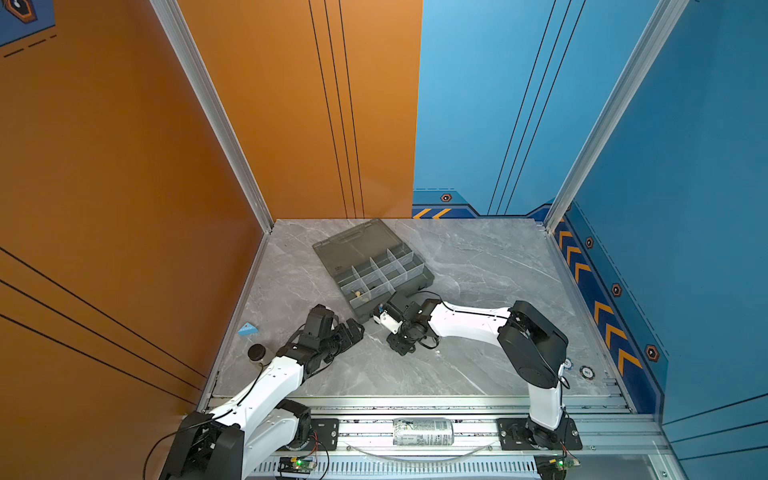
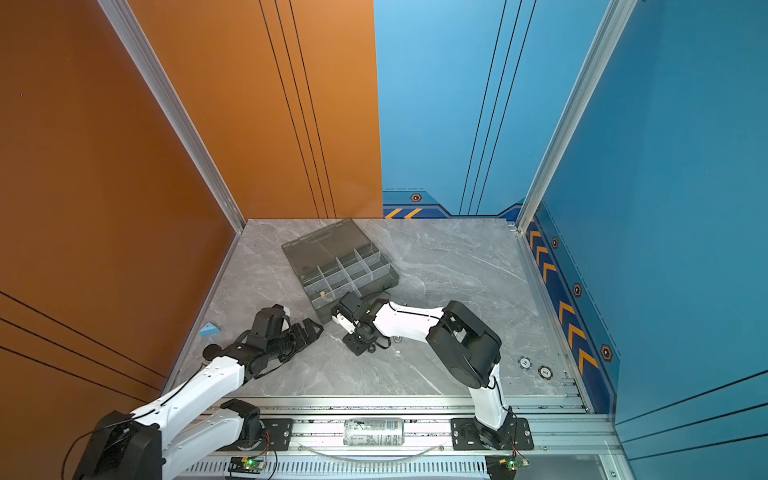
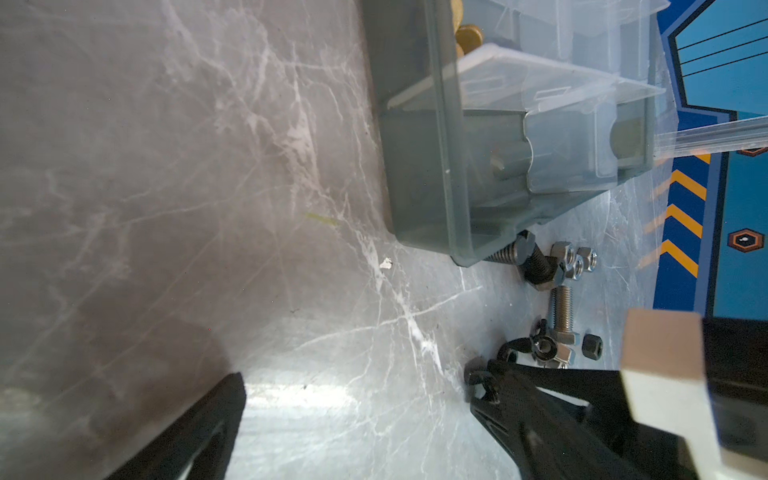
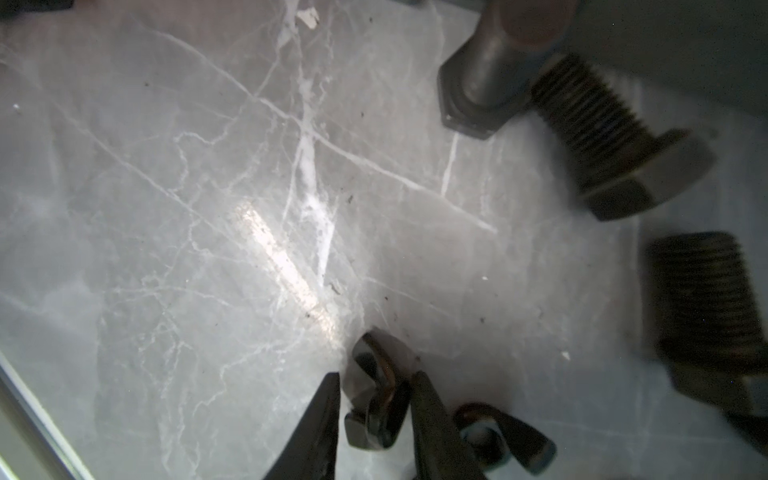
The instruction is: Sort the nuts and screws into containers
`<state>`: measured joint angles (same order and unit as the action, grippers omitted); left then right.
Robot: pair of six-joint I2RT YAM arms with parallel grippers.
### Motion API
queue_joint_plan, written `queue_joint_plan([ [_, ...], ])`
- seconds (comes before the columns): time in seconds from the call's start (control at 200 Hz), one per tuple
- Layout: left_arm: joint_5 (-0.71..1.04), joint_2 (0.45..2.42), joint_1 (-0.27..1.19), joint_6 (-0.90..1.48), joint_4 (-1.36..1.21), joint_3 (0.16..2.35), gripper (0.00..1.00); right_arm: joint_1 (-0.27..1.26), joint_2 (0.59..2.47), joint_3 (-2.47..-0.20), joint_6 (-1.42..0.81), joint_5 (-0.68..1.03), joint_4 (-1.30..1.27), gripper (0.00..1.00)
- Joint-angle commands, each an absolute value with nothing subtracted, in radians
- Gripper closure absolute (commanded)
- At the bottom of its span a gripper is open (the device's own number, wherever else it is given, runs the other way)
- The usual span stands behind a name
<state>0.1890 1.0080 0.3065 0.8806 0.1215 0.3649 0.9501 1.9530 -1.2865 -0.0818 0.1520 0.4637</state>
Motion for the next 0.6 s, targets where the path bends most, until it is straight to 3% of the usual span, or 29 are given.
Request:
queue_joint_plan([
  [0.0, 0.208, 1.008, 0.298, 0.876, 0.118, 0.367, 0.02, 0.947, 1.960, -1.271, -0.087, 0.132, 0.498, 0.73],
  [0.1, 0.209, 1.008, 0.299, 0.876, 0.117, 0.366, 0.02, 0.946, 1.962, -1.269, -0.087, 0.130, 0.498, 0.77],
  [0.185, 0.209, 1.011, 0.298, 0.876, 0.117, 0.366, 0.02, 0.945, 1.954, -1.272, -0.087, 0.122, 0.496, 0.89],
  [0.325, 0.209, 1.009, 0.298, 0.876, 0.115, 0.362, 0.02, 0.934, 1.936, -1.280, -0.084, 0.145, 0.491, 1.00],
  [0.591, 0.210, 1.003, 0.297, 0.878, 0.114, 0.357, 0.02, 0.875, 1.892, -1.356, -0.067, 0.278, 0.479, 1.00],
])
